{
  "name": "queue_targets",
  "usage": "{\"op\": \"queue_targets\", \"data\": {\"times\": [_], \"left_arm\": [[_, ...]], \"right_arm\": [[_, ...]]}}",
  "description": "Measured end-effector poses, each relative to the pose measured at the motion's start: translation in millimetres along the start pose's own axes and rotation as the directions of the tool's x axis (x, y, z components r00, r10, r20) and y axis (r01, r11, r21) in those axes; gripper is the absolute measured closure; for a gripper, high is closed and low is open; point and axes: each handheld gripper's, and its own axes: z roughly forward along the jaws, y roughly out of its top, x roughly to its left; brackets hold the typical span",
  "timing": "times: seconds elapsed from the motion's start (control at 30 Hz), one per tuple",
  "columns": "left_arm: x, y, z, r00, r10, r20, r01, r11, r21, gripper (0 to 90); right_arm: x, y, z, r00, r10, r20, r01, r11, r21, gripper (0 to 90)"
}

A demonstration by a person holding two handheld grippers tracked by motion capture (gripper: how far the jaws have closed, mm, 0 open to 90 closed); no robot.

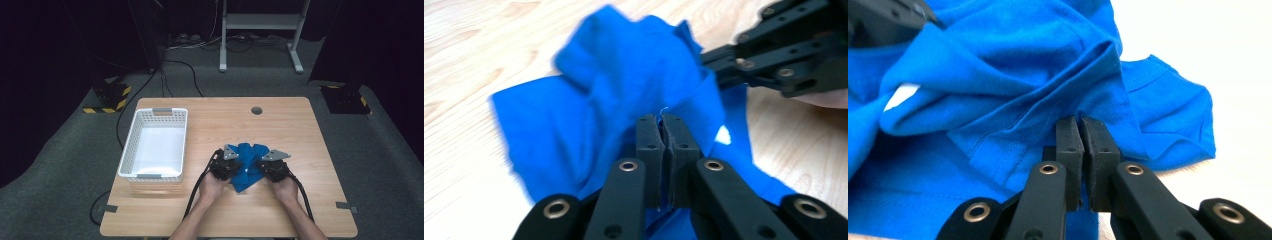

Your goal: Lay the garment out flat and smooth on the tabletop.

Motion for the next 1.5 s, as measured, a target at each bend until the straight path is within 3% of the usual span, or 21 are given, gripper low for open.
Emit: {"op": "queue_targets", "data": {"times": [0.1,0.2,0.3,0.33,0.37,0.4,0.43,0.5,0.53,0.67,0.7,0.77,0.9,0.97,1.1,1.27,1.37,1.5], "left_arm": [[8.0,-2.4,-10.3,0.9977,-0.050,-0.046,0.049,0.9982,-0.036,87.0],[11.0,-3.3,-15.9,0.9951,-0.073,-0.066,0.070,0.9961,-0.053,87.2],[15.0,-3.1,-22.9,0.9908,-0.091,-0.100,0.084,0.9942,-0.067,87.4],[16.4,-2.9,-24.2,0.9879,-0.106,-0.113,0.099,0.9926,-0.071,87.4],[20.3,-2.6,-25.8,0.9796,-0.143,-0.141,0.133,0.9883,-0.074,87.4],[20.3,-2.6,-25.8,0.9796,-0.143,-0.141,0.133,0.9883,-0.074,87.4],[22.6,-2.6,-26.1,0.9723,-0.162,-0.169,0.151,0.9857,-0.075,87.3],[23.4,-3.2,-24.9,0.9679,-0.168,-0.187,0.157,0.9851,-0.070,86.6],[23.4,-4.0,-24.6,0.9683,-0.177,-0.177,0.164,0.9829,-0.085,84.1],[18.7,-2.2,-24.5,0.9867,-0.151,-0.061,0.141,0.9791,-0.147,54.8],[15.8,-0.7,-24.0,0.9903,-0.137,-0.025,0.131,0.9777,-0.164,51.5],[7.5,3.6,-22.0,0.9956,-0.094,0.002,0.093,0.9790,-0.182,47.4],[-7.9,12.4,-7.8,0.9987,-0.035,0.037,0.040,0.9874,-0.153,43.0],[-12.7,14.1,1.2,0.9982,-0.026,0.055,0.032,0.9917,-0.125,43.1],[-16.0,14.1,16.9,0.9988,-0.010,0.048,0.013,0.9980,-0.061,48.6],[-10.1,12.8,24.4,0.9976,-0.033,0.061,0.034,0.9992,-0.020,72.8],[-8.2,12.4,22.0,0.9980,-0.035,0.053,0.036,0.9992,-0.016,85.3],[2.0,11.5,2.4,0.9948,-0.099,0.025,0.100,0.9926,-0.068,86.6]], "right_arm": [[-4.1,-2.3,-7.0,1.0000,0.007,0.002,-0.007,1.000,-0.020,87.1],[-8.4,-3.9,-13.3,0.9998,0.014,0.014,-0.013,0.999,-0.033,87.1],[-20.9,-6.1,-27.6,0.9979,0.064,0.014,-0.063,0.995,-0.076,87.0],[-20.9,-6.1,-27.6,0.9979,0.064,0.014,-0.063,0.995,-0.076,87.0],[-25.4,-7.4,-31.5,0.9973,0.070,0.022,-0.068,0.994,-0.082,87.0],[-27.3,-8.5,-32.5,0.9969,0.075,0.025,-0.073,0.994,-0.078,86.9],[-29.2,-9.8,-32.8,0.9968,0.076,0.026,-0.073,0.995,-0.074,86.8],[-31.8,-12.3,-32.7,0.9966,0.075,0.036,-0.072,0.995,-0.065,86.5],[-33.0,-12.9,-32.5,0.9961,0.080,0.037,-0.077,0.995,-0.062,85.9],[-34.8,-12.5,-33.0,0.9938,0.106,0.034,-0.104,0.993,-0.063,70.4],[-34.5,-12.2,-33.3,0.9935,0.109,0.032,-0.107,0.992,-0.070,67.3],[-32.8,-11.3,-33.7,0.9939,0.107,0.028,-0.104,0.991,-0.087,64.4],[-29.1,-8.7,-29.5,0.9948,0.099,0.025,-0.096,0.991,-0.093,64.1],[-29.6,-8.3,-24.1,0.9940,0.107,0.024,-0.105,0.992,-0.069,64.6],[-29.8,-6.8,-15.3,0.9938,0.110,0.017,-0.109,0.993,-0.035,69.1],[-27.5,-7.1,-6.9,0.9960,0.087,-0.016,-0.087,0.996,0.008,88.9],[-25.5,-6.7,-6.7,0.9976,0.069,-0.010,-0.069,0.998,0.011,90.0],[-24.9,-7.1,-12.5,0.9987,0.050,0.002,-0.050,0.999,0.002,90.0]]}}
